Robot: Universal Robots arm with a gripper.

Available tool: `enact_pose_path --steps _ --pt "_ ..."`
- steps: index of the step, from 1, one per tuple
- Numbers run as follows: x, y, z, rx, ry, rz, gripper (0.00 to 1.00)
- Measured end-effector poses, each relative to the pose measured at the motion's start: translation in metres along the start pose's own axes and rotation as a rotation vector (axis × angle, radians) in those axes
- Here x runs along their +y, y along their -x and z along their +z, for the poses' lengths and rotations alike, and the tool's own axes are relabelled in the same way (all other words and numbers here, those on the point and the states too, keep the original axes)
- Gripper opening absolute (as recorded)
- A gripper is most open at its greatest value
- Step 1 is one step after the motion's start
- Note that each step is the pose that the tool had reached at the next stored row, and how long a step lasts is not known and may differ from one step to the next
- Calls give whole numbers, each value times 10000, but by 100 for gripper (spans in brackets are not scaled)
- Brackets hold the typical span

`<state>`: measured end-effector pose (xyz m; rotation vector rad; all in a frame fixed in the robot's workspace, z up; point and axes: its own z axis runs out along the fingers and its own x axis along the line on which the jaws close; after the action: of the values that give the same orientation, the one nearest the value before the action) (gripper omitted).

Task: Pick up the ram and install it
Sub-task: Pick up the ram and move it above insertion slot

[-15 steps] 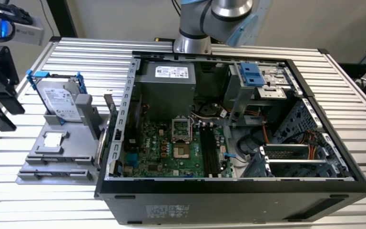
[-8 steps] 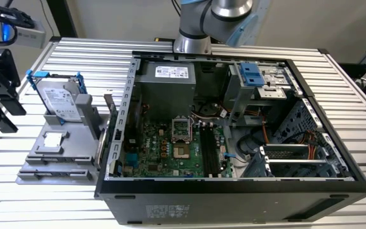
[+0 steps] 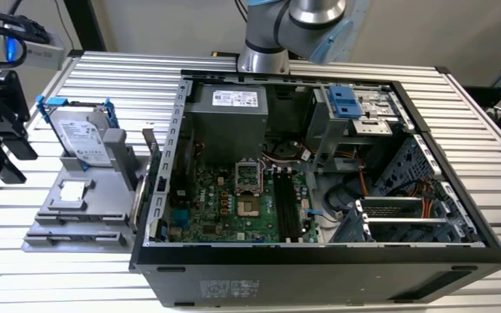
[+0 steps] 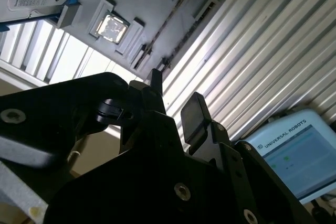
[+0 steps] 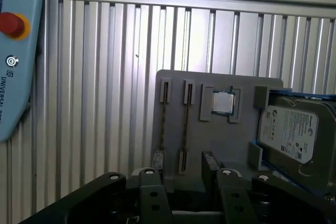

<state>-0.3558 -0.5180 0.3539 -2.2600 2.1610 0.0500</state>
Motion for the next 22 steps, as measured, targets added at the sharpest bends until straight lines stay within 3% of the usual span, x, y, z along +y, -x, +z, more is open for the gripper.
enact_pose_path --steps 22 --pt "0 -2 97 1 0 19 100"
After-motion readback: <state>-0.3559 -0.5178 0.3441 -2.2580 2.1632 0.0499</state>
